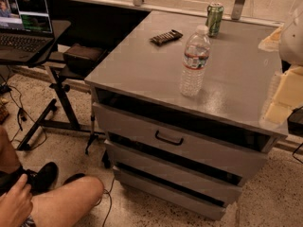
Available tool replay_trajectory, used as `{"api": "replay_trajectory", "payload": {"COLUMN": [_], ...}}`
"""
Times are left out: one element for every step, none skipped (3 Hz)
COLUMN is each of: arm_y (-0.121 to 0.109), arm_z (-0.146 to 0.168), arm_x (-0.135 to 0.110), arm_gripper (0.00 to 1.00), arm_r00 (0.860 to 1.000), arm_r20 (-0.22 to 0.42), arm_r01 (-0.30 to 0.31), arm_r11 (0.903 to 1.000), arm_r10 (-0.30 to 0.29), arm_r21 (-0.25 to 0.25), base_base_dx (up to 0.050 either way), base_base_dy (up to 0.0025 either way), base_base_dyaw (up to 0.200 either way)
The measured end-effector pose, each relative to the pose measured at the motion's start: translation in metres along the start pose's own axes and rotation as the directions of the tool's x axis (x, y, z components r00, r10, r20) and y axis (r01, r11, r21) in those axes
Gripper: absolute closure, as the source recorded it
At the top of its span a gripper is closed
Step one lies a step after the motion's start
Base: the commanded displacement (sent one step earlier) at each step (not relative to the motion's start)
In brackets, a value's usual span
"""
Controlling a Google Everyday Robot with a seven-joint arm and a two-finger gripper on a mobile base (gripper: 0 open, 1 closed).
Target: Knock water bottle over
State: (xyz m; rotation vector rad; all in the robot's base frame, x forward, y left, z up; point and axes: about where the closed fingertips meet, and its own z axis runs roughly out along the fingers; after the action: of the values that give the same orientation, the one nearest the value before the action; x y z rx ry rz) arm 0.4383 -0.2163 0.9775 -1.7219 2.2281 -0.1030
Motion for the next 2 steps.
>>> {"api": "replay_trajectory", "payload": {"arm_y": [-0.0001, -0.0001], "arm_z": [-0.0002, -0.0002], "arm_x": [-0.0001, -0.0001], "arm_gripper": [0.0, 0.0], "arm_r00": [1.0, 1.0], "arm_r20": [0.0, 0.0], "arm_r01": [0.0, 0.0], "arm_r11": [1.0, 1.0], "arm_r10": [0.0, 0.0], "arm_r21": [0.001, 0.001], "base_base_dx": [0.019, 0.021], "base_base_dy": [-0.00066, -0.00052], "base_base_dyaw": [-0.062, -0.053]}}
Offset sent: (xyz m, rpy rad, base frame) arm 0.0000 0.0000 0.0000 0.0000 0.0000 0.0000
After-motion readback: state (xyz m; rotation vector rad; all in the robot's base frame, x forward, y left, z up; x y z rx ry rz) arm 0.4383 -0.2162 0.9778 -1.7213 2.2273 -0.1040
